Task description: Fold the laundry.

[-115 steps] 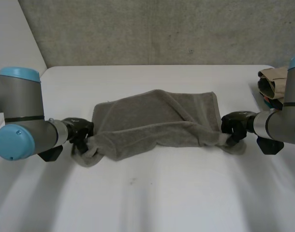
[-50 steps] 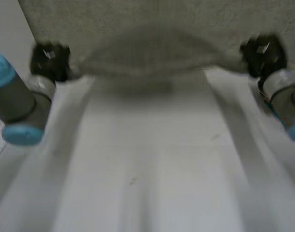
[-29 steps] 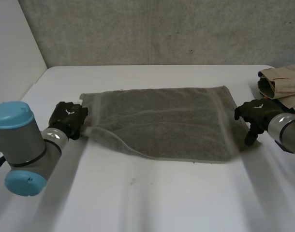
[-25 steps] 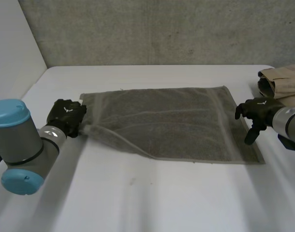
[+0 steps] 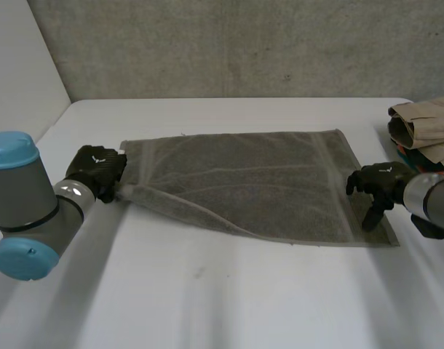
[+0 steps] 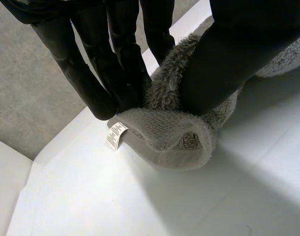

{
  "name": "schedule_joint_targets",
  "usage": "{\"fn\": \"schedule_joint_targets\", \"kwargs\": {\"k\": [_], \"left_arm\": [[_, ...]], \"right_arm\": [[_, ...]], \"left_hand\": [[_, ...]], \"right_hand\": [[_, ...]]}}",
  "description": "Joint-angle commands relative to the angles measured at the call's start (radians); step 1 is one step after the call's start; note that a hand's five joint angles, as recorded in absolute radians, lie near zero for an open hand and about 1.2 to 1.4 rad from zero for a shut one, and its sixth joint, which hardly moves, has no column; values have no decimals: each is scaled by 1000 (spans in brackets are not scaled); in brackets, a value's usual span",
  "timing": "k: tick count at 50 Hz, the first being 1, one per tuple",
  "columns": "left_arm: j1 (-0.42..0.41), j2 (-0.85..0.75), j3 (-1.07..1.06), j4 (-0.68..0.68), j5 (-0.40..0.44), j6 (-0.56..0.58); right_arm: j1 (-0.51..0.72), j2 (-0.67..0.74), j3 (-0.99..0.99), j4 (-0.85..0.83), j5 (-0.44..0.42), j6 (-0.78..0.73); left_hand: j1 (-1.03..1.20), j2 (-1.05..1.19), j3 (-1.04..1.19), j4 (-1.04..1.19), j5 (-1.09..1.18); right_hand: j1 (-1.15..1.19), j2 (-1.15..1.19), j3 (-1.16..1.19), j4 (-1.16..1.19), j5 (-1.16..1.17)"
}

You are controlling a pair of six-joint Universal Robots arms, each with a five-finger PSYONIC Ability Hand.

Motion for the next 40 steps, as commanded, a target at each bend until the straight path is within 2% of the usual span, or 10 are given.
{"fn": "schedule_joint_targets", "kwargs": {"k": [1,7,11,33,40], "left_arm": [[-7,-3,32,-37,-3,-18],[-9,-3,43,-42,-5,-35],[-9,-4,44,-42,-5,-41],[-1,2,38,-43,-8,-45],[5,5,32,-57,-9,-45]], "right_arm": [[-37,-72,270,-297,-40,-60],[-52,-65,388,-487,-46,-118],[-58,-48,406,-551,-48,-127],[-17,41,295,-605,-11,-135],[3,60,230,-610,3,-112]], "left_hand": [[261,198,201,200,231],[261,198,201,200,231],[261,198,201,200,231],[261,198,201,200,231],[261,198,201,200,231]], "right_hand": [[12,22,18,23,46],[-32,-22,-26,-22,2],[-29,-19,-24,-19,5],[36,45,41,46,69],[188,198,193,198,222]]}}
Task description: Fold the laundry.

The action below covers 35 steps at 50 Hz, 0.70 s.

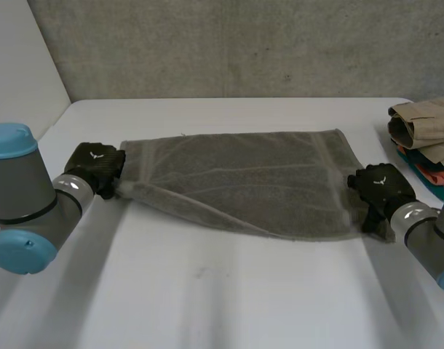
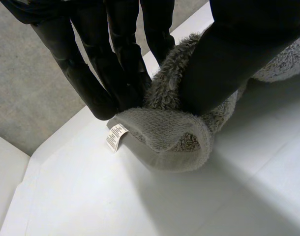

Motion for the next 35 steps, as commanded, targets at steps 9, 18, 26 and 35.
{"fn": "schedule_joint_targets", "kwargs": {"k": [9,18,26,35], "left_arm": [[11,15,-24,-24,-4,2],[26,128,-135,-147,-6,38],[71,259,-294,-314,3,212],[89,317,-386,-440,60,396]], "right_arm": [[20,1,-78,15,24,47],[-36,-145,-31,260,-16,67],[-138,-233,-41,694,-51,-197],[-165,-246,-54,997,-47,-430]], "left_hand": [[261,198,201,200,231],[261,198,201,200,231],[261,198,201,200,231],[261,198,201,200,231]], "right_hand": [[902,912,909,897,898],[902,912,909,897,898],[902,912,909,897,898],[902,912,909,897,898]]}}
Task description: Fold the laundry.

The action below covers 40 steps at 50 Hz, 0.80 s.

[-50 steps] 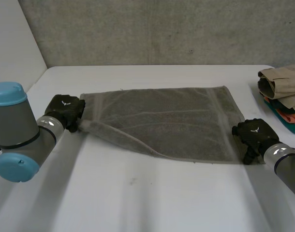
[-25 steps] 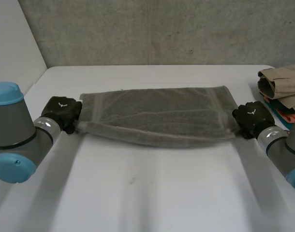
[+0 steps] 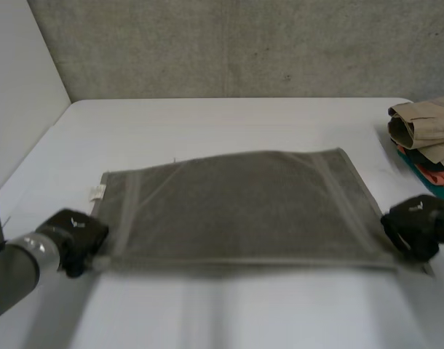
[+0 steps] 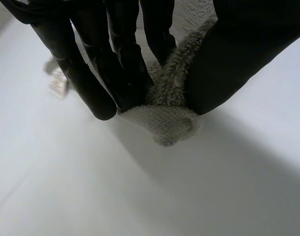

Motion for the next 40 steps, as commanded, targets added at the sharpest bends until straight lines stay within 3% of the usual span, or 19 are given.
{"fn": "schedule_joint_targets", "kwargs": {"k": [1,11,20,27,34,35,38,39,40], "left_arm": [[8,27,-45,-64,39,122],[-21,-106,157,79,-9,53],[-85,-346,500,131,-153,-100],[-114,-535,783,148,-253,-119],[-136,-687,996,142,-270,-103],[-143,-710,1019,140,-265,-99],[-157,-740,1041,146,-260,-88],[-168,-756,1044,149,-259,-80],[-173,-759,1044,154,-259,-76]], "right_arm": [[0,4,-17,165,12,-134],[112,77,-158,-43,17,73],[233,243,-388,-311,95,237],[290,420,-597,-491,181,264],[319,599,-800,-530,219,262],[323,635,-836,-533,215,264],[343,700,-887,-542,222,257],[360,737,-912,-550,233,247],[365,752,-922,-553,240,241]], "left_hand": [[261,198,201,200,231],[261,198,201,200,231],[261,198,201,200,231],[261,198,201,200,231],[261,198,201,200,231],[72,10,13,11,42],[-606,-668,-665,-667,-636],[-961,-1023,-1020,-1022,-991],[-961,-1023,-1020,-1022,-991]], "right_hand": [[272,221,213,203,245],[272,221,213,203,245],[272,221,213,203,245],[272,221,213,203,245],[272,221,213,203,245],[146,96,87,78,120],[-894,-944,-953,-962,-920],[-950,-1001,-1009,-1018,-976],[-950,-1001,-1009,-1018,-976]]}}
